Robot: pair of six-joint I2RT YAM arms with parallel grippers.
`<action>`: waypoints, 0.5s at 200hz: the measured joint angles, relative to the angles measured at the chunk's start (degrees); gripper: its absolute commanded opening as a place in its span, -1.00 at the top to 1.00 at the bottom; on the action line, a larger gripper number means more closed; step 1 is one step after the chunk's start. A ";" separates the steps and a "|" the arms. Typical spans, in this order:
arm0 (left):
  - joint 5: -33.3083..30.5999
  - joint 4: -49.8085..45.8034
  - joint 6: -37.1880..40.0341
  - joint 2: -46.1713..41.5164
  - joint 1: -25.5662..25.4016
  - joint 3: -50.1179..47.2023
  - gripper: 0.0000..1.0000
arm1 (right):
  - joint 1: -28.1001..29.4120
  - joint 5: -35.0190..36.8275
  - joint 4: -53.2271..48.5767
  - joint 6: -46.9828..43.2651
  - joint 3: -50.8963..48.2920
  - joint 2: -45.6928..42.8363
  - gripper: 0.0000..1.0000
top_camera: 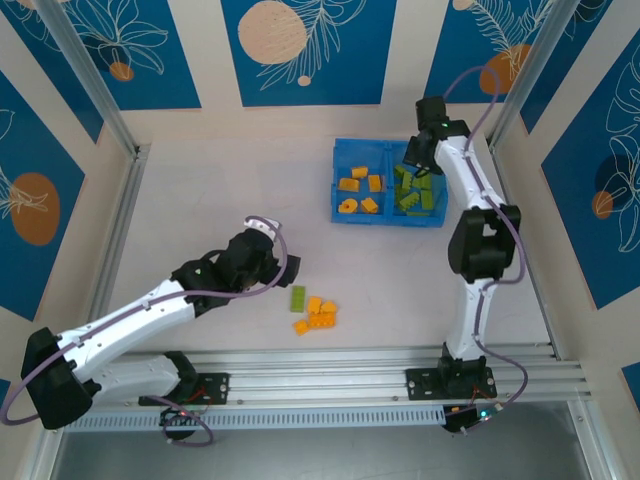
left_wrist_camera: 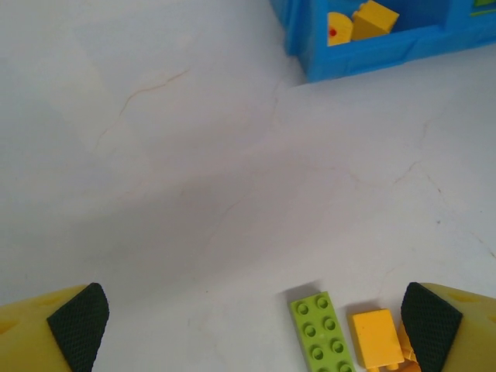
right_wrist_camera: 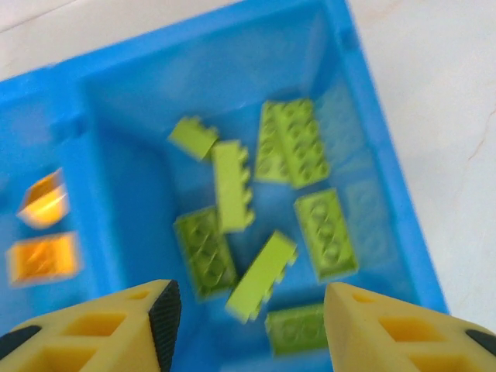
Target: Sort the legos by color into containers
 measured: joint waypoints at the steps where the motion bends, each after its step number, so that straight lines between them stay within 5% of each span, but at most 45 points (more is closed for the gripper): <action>1: 0.00 -0.04 -0.04 0.00 0.02 0.00 -1.00 | 0.00 -0.59 0.00 -0.04 -0.61 -0.68 -0.07; 43: 0.52 0.07 -2.58 0.61 2.10 -0.11 -1.00 | 5.44 -15.50 2.60 -0.46 -24.44 -24.85 -0.13; 100: 6.12 -0.35 6.56 -0.24 3.13 -2.69 -1.00 | 30.99 -22.71 7.19 -0.79 -50.29 -36.72 -0.23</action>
